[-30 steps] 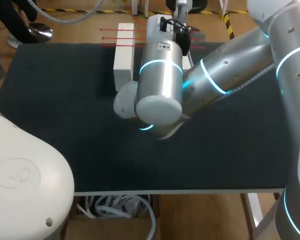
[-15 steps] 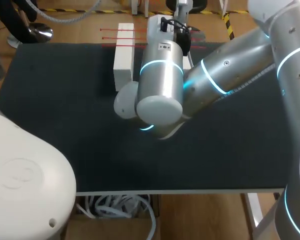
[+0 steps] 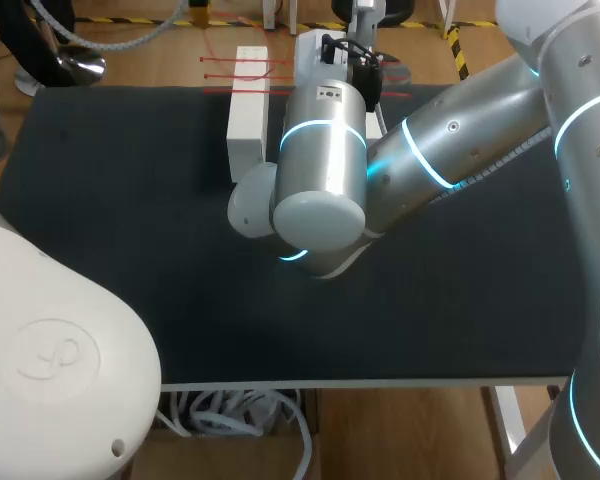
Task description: Grab the tape and strap the tape.
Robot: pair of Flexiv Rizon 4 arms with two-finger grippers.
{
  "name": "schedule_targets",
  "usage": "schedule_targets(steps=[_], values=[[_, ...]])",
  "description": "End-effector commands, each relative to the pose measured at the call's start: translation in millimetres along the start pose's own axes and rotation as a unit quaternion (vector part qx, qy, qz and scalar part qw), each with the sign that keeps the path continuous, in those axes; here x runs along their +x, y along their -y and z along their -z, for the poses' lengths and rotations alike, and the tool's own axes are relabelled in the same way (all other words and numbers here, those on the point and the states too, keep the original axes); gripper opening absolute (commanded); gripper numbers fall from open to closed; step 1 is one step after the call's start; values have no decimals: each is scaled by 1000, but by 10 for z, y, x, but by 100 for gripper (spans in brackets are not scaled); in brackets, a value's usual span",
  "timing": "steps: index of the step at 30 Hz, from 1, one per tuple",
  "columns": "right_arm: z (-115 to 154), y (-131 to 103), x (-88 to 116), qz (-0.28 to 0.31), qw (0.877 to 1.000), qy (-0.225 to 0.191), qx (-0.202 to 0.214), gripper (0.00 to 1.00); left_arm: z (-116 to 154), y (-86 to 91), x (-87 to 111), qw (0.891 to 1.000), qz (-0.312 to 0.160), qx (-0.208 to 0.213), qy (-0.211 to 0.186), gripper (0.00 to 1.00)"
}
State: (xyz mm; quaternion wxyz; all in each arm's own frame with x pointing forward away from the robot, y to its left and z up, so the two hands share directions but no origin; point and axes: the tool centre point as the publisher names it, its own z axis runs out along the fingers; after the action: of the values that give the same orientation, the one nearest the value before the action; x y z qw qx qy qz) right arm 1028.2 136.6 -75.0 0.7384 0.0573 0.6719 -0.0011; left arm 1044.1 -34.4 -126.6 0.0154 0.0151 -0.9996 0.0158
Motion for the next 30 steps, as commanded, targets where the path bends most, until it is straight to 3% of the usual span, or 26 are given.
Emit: schedule_targets(steps=[1,26,27,28,30], values=[[2,4,-32,1,1000,-3,-1,100,-98,-119,-22,1000,9,-5,-14,0],[2,4,-32,1,1000,-3,-1,100,-412,-712,215,994,69,-51,-69,0],[2,4,-32,1,1000,-3,-1,100,-412,-712,215,994,69,-51,-69,75],[2,4,-32,1,1000,-3,-1,100,-412,-712,215,994,69,-51,-69,100],[2,4,-32,1,1000,-3,-1,100,-412,-712,215,994,69,-51,-69,100]])
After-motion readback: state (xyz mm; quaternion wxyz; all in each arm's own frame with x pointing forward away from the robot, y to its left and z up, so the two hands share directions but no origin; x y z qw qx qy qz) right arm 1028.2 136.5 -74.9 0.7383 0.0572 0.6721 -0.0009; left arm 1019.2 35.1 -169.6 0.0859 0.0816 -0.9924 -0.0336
